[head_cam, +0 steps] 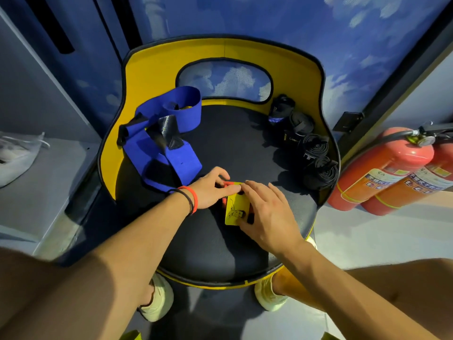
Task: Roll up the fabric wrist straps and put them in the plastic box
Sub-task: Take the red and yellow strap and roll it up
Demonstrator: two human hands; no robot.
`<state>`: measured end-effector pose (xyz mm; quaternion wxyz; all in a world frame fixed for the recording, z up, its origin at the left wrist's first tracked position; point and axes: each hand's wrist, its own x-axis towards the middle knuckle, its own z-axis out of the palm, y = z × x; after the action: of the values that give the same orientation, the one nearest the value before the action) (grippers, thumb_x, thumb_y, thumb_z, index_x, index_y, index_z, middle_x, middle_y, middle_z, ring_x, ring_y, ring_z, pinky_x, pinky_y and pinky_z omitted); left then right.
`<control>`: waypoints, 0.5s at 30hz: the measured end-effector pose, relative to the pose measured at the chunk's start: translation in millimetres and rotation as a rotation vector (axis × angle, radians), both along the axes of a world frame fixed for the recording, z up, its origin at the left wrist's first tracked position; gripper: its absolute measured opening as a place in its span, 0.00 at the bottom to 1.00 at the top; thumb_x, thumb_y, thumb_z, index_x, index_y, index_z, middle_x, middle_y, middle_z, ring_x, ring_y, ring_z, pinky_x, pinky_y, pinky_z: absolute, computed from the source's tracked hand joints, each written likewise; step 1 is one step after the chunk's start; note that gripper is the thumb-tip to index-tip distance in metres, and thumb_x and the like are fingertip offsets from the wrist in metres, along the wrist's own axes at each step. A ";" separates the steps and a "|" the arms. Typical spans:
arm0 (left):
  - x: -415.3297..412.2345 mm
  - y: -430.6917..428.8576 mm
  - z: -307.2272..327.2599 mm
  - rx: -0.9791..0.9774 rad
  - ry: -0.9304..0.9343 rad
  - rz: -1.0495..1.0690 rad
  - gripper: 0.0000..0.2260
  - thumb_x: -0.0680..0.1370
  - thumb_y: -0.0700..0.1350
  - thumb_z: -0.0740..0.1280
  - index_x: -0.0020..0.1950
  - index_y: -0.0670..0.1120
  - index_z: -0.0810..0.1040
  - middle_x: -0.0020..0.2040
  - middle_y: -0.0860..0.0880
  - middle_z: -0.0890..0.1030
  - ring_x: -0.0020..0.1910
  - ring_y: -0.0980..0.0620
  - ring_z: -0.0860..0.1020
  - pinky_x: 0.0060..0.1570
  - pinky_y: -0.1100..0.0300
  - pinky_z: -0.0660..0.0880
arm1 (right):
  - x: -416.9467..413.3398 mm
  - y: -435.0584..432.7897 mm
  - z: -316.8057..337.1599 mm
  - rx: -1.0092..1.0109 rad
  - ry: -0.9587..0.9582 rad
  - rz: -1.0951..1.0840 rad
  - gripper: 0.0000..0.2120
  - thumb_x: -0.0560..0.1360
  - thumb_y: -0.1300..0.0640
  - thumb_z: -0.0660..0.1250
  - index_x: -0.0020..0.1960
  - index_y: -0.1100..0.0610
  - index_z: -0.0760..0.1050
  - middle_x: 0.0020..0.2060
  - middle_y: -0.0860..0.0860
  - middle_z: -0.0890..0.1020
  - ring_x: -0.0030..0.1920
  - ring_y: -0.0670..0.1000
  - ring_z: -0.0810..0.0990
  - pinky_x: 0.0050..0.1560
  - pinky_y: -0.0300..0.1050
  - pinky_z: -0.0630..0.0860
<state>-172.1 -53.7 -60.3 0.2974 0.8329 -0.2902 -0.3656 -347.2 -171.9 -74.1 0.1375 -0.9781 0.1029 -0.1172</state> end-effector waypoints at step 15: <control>-0.6 -8.6 -9.7 0.066 -0.129 -0.015 0.35 0.66 0.66 0.76 0.69 0.57 0.71 0.60 0.52 0.73 0.62 0.49 0.73 0.64 0.45 0.74 | 39.9 -27.1 7.7 -0.015 0.142 -0.087 0.39 0.71 0.37 0.75 0.75 0.53 0.68 0.68 0.48 0.78 0.69 0.52 0.75 0.77 0.54 0.58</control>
<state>-172.7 -62.2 -70.0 0.2478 0.8620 -0.3028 -0.3225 -307.3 -198.9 -66.4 0.1174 -0.9796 0.1537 -0.0542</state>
